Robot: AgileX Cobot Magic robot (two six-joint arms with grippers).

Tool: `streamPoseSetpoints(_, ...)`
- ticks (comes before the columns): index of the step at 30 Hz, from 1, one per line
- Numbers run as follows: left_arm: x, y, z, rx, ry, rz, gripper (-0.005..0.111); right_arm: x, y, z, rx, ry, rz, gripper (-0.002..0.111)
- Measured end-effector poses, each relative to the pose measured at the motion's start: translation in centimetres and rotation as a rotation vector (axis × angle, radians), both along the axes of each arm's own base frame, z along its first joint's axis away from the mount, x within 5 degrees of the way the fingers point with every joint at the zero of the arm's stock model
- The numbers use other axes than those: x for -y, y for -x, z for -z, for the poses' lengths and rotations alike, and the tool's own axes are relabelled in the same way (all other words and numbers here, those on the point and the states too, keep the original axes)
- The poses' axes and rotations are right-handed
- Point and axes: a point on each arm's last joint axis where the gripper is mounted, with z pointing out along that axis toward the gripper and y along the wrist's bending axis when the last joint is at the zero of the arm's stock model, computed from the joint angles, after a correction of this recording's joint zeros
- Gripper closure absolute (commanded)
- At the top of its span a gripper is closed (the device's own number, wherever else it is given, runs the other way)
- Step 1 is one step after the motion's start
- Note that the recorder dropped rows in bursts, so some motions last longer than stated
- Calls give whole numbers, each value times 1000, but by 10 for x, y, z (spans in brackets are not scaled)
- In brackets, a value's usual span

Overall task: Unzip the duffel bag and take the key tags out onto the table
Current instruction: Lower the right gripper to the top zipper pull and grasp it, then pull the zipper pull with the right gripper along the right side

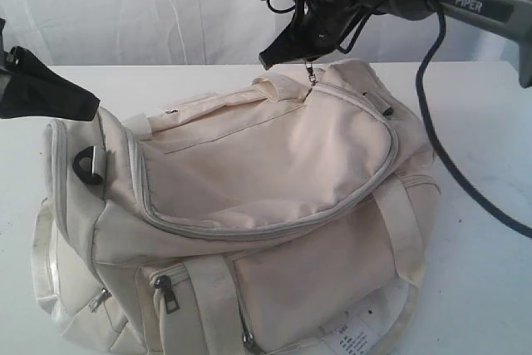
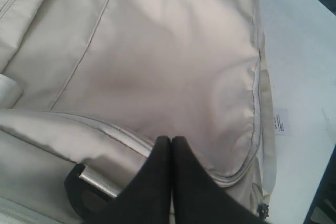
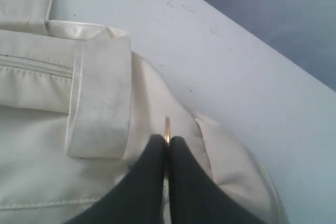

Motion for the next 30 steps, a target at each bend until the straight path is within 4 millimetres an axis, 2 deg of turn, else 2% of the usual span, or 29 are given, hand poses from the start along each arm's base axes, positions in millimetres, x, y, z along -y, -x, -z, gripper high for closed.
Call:
streamPoseSetpoints(10,0,0,0,2,2,1,107,13,15,-22,-59,45,42,108)
streamPoseSetpoints(21,0,0,0,1,4,1,107,33,42,-44,-100,93,41,108)
streamPoseSetpoints(30,0,0,0,1,5,1,107,47,63,-48,-122,112,39,108)
